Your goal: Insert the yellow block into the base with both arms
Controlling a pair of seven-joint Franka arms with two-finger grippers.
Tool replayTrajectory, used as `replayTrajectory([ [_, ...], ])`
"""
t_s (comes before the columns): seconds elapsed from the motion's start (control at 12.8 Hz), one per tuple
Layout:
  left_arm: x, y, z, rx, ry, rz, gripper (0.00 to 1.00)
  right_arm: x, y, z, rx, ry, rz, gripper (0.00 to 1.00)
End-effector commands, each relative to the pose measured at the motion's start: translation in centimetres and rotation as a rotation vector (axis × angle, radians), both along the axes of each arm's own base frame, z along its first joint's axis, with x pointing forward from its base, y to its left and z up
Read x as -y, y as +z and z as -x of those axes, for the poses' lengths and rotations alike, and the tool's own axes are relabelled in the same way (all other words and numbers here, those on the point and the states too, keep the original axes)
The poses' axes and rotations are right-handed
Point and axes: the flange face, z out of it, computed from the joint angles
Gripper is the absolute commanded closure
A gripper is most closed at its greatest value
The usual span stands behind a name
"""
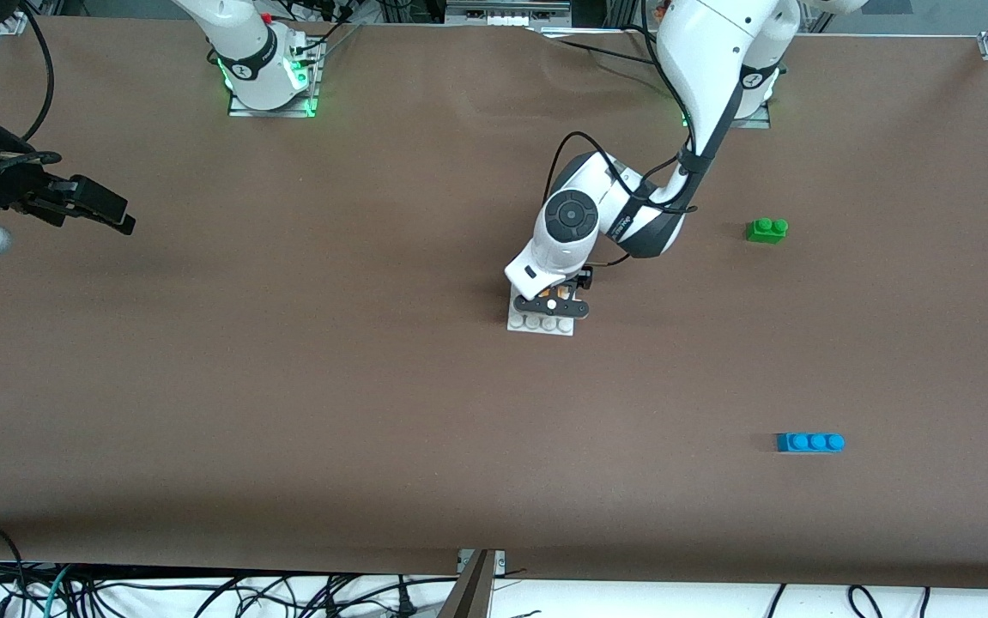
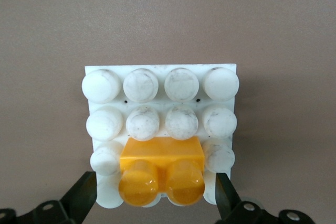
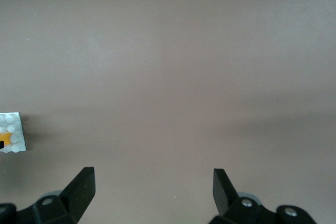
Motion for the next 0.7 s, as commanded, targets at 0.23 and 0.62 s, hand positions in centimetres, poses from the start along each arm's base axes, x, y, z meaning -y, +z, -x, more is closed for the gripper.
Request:
replayTrajectory([
  [0.23, -1.6, 11.9, -3.8, 0.003, 0.046, -0.013, 0.00, -0.3, 0.6, 0.1, 0.009, 0.004, 0.002, 0.01],
  [0.62, -12.3, 25.2, -7.9, 0.070, 0.174, 0.029, 0.00, -0.2, 0.6, 0.1, 0.009, 0.003, 0.000, 0.01],
])
